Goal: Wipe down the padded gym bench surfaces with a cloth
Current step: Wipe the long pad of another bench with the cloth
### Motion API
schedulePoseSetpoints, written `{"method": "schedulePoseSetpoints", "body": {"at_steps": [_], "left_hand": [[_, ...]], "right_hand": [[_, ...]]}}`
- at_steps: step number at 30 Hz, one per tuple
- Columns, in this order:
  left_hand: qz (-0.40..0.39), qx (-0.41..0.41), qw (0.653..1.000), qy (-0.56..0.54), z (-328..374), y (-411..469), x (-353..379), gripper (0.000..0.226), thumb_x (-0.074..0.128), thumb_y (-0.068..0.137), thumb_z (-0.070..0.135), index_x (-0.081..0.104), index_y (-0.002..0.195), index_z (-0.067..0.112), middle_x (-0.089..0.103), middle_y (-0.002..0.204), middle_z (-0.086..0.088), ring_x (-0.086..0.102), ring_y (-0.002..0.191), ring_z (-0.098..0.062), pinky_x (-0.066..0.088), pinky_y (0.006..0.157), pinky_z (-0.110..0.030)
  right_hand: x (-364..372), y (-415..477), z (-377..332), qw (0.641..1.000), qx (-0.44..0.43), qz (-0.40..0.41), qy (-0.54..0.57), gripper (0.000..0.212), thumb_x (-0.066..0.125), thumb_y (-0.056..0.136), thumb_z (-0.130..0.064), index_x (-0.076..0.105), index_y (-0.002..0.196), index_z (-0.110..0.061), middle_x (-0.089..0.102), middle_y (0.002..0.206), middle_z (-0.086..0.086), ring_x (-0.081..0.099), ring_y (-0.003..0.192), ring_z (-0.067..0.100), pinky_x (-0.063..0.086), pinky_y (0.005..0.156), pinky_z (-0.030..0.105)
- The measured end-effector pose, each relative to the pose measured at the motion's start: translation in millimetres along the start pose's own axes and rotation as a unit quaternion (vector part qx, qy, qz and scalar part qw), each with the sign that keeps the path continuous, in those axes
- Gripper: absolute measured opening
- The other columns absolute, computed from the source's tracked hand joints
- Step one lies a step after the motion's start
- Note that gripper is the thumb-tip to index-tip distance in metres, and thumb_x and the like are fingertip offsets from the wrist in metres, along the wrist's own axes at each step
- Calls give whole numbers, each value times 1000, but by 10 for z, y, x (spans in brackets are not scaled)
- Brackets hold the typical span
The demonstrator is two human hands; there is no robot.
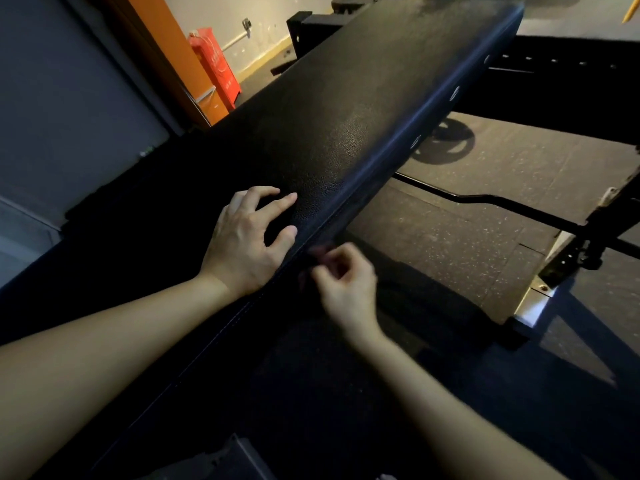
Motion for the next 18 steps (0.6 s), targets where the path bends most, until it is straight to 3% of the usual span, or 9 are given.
{"method": "schedulePoseSetpoints", "body": {"at_steps": [2, 4, 7, 9, 13, 18], "left_hand": [[-5, -3, 1000, 2, 2, -5, 4, 58, 46, 90, 53, 60, 142, 31, 50, 143, 8, 41, 134, -16, 33, 114, -39], [-11, -4, 1000, 6, 3, -12, 10, 58, 46, 91, 54, 59, 143, 32, 49, 144, 9, 40, 134, -15, 31, 114, -38], [-10, -4, 1000, 7, 6, -4, 4, 59, 46, 90, 53, 59, 143, 31, 50, 143, 8, 41, 134, -16, 33, 114, -40], [-7, -3, 1000, 7, -2, 7, 1, 59, 46, 90, 53, 59, 143, 30, 50, 142, 7, 42, 133, -16, 33, 114, -41], [-7, 1, 1000, 6, 2, 5, -7, 59, 46, 90, 54, 59, 143, 31, 50, 142, 8, 43, 133, -17, 36, 114, -44], [-38, -4, 999, 17, 26, -1, -4, 64, 41, 91, 56, 54, 147, 28, 47, 147, 6, 39, 137, -17, 34, 117, -45]], "right_hand": [[-252, 431, 6, 995, 39, 92, 0, 19, 72, 85, -8, 58, 81, -21, 61, 73, -8, 54, 65, 1, 46, 67, 31], [-310, 531, -49, 990, 56, 124, 24, 14, 71, 91, -12, 60, 89, -20, 62, 80, -11, 59, 72, 0, 53, 74, 30], [-36, 24, -208, 999, -11, 41, 11, 19, 68, 89, -4, 60, 87, -21, 61, 76, -12, 58, 69, -2, 45, 67, 14], [91, -178, -205, 998, -41, -45, -18, 16, 68, 85, -4, 59, 82, -18, 60, 72, -9, 56, 66, 4, 43, 63, 17], [-51, 190, -237, 996, -54, -60, -48, 8, 66, 83, -15, 62, 82, -21, 69, 78, -9, 67, 75, 7, 57, 69, 35], [-250, 306, -222, 999, -18, -17, -37, 12, 69, 88, -10, 64, 86, -21, 68, 77, -9, 68, 75, 4, 60, 70, 32]]}}
Point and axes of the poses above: each hand's wrist, its own y-axis towards the middle knuckle, its own x-axis out of the palm, z = x × y, the point moved 5 cm from there along y, towards the middle knuckle
